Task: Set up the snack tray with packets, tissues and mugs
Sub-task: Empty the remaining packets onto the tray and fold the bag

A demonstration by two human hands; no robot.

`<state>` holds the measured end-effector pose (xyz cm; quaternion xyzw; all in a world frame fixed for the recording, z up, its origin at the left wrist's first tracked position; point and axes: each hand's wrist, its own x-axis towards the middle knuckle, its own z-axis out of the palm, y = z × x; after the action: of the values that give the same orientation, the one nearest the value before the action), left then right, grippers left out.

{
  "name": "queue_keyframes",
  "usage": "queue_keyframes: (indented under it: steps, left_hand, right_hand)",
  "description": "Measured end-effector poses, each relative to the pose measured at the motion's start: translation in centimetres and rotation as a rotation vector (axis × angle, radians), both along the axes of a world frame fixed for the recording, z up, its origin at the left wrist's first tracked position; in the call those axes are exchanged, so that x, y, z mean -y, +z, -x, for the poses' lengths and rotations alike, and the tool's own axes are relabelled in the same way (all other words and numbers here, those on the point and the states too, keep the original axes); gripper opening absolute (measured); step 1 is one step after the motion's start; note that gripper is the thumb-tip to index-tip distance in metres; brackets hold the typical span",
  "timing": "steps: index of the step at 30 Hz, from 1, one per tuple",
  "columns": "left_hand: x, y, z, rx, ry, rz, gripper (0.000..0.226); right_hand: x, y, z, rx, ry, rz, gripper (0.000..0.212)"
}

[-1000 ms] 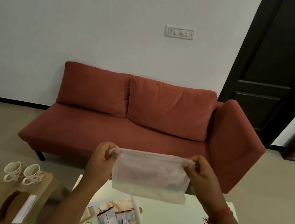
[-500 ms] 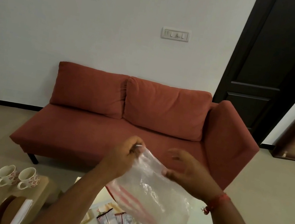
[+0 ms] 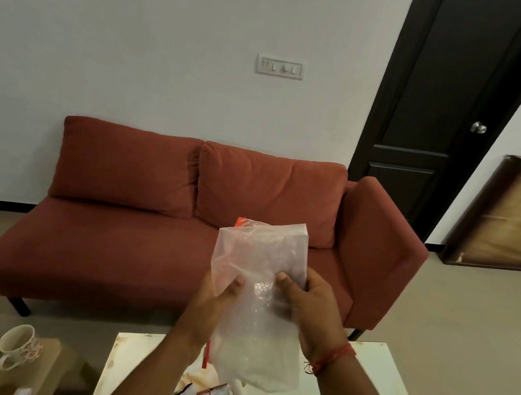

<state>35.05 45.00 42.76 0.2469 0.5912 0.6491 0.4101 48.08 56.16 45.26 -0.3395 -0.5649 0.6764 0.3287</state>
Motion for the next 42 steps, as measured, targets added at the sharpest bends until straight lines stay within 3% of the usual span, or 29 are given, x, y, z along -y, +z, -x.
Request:
queue_keyframes:
  steps: [3, 10, 13, 17, 21, 24, 28, 31, 32, 34, 37, 39, 42]
  left_hand:
    - [0.4, 0.0, 0.8, 0.161, -0.065, -0.01, 0.038]
    - [1.2, 0.3, 2.9, -0.099, 0.085, 0.05, 0.011]
    - [1.0, 0.7, 3.3, -0.138, 0.048, 0.016, 0.009]
    - [1.4, 1.0, 4.6, -0.112, -0.133, -0.068, 0.023]
    - [1.2, 1.4, 4.7, -0.144, -0.22, 0.013, 0.024]
    - [0.7, 1.7, 4.5, -0.136, -0.242, -0.031, 0.03]
    - [-0.5, 1.8, 3.8, -0.193, -0.239, -0.179, 0.031]
    - [-2.3, 1.2, 2.2, -0.293, -0.192, -0.204, 0.041]
    - [-3.0, 0.9, 1.5, -0.324, -0.194, -0.207, 0.043]
    - [-4.7, 0.4, -0.6, -0.365, -0.203, -0.198, 0.045]
    - [-7.3, -0.2, -3.3, -0.418, -0.192, -0.209, 0.04]
    - [-9.4, -1.2, -5.4, -0.424, -0.195, -0.157, 0.037]
    - [-12.8, -3.5, -8.7, -0.275, -0.187, 0.006, 0.045]
  right_hand:
    - [0.9, -0.2, 0.4, -0.009, -0.007, 0.061, 0.013]
    - [1.2, -0.9, -0.7, 0.139, -0.133, -0.115, 0.003]
    - [1.5, -0.4, -1.6, 0.118, -0.004, -0.077, 0.013]
    - [0.6, 0.0, -3.9, 0.121, 0.218, -0.076, 0.03]
    - [-0.3, -0.2, -4.3, 0.071, 0.121, -0.167, 0.046]
    - [-0.3, 0.2, -4.4, 0.045, 0.045, -0.214, 0.056]
    - [-0.5, -0.2, -5.5, -0.068, -0.019, -0.097, 0.054]
    - [-0.8, -0.6, -7.2, -0.231, 0.001, 0.134, 0.028]
    - [-0.9, -1.0, -8.0, -0.254, 0.05, 0.204, 0.029]
    - [-1.2, -2.0, -9.7, -0.184, 0.179, 0.28, 0.053]
    - [-2.4, -3.9, -12.0, -0.092, 0.27, 0.302, 0.053]
    - [-4.4, -5.3, -14.2, -0.033, 0.147, 0.278, 0.048]
    - [-8.2, -7.0, -17.7, 0.02, -0.026, 0.239, 0.044]
